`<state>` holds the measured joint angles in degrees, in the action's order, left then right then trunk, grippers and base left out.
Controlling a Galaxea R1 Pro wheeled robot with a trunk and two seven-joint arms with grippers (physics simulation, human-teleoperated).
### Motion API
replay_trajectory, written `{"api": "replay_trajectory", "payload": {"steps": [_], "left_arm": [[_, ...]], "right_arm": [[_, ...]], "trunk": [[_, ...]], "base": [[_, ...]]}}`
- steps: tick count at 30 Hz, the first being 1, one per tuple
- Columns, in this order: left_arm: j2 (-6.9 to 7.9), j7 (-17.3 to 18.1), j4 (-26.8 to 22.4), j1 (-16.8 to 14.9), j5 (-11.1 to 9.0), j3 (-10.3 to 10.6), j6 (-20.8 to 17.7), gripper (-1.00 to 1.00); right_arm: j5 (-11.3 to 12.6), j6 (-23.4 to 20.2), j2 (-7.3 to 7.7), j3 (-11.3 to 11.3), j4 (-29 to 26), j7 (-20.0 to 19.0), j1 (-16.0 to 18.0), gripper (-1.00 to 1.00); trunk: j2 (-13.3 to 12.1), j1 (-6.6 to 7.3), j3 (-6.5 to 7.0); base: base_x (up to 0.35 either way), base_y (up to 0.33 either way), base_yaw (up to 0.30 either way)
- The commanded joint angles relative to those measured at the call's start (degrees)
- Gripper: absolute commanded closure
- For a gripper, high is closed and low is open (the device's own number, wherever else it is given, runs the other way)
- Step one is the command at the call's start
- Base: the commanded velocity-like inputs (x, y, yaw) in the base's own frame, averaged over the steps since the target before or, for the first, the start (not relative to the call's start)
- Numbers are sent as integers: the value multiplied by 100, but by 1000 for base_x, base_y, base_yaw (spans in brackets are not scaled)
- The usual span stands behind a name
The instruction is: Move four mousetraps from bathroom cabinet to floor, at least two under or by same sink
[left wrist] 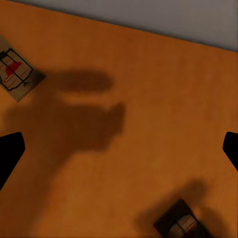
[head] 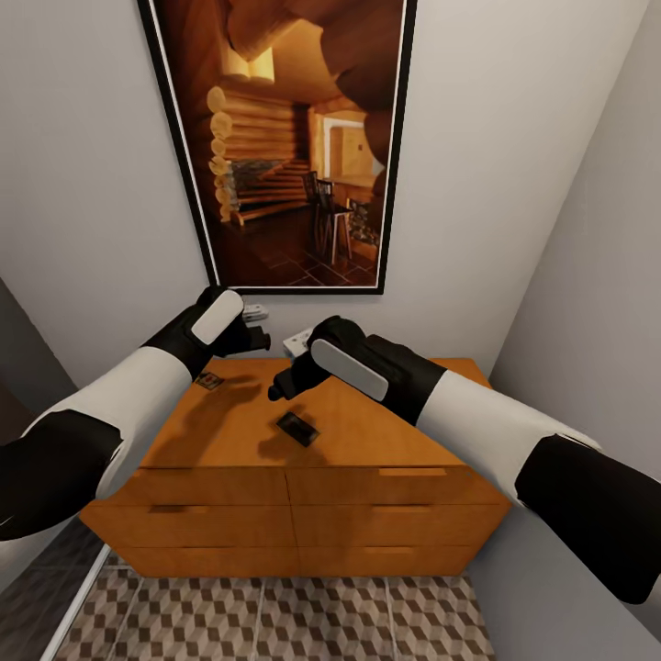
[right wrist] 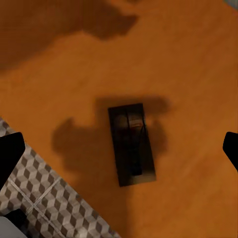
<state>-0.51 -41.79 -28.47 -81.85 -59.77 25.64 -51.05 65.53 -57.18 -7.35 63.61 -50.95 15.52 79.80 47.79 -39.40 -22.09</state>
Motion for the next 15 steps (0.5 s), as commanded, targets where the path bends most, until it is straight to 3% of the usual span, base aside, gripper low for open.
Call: {"api": "replay_trajectory", "payload": {"steps": [1,7,15], "left_arm": [[0,1,11,0,-2,1,1,-100],[-2,4,50,2,-7,2,6,-100],[-8,-2,59,2,-8,2,7,-100]], "right_arm": [[-2,1,0,0,-17,1,0,-100],[-4,4,-13,2,-59,4,-3,-100],[-39,5,-20,38,-68,11,-8,-100]], "trunk": [[0,0,0],[0,0,0],[0,0,0]], "base": [[1,0,0],[0,0,34],[0,0,189]]}}
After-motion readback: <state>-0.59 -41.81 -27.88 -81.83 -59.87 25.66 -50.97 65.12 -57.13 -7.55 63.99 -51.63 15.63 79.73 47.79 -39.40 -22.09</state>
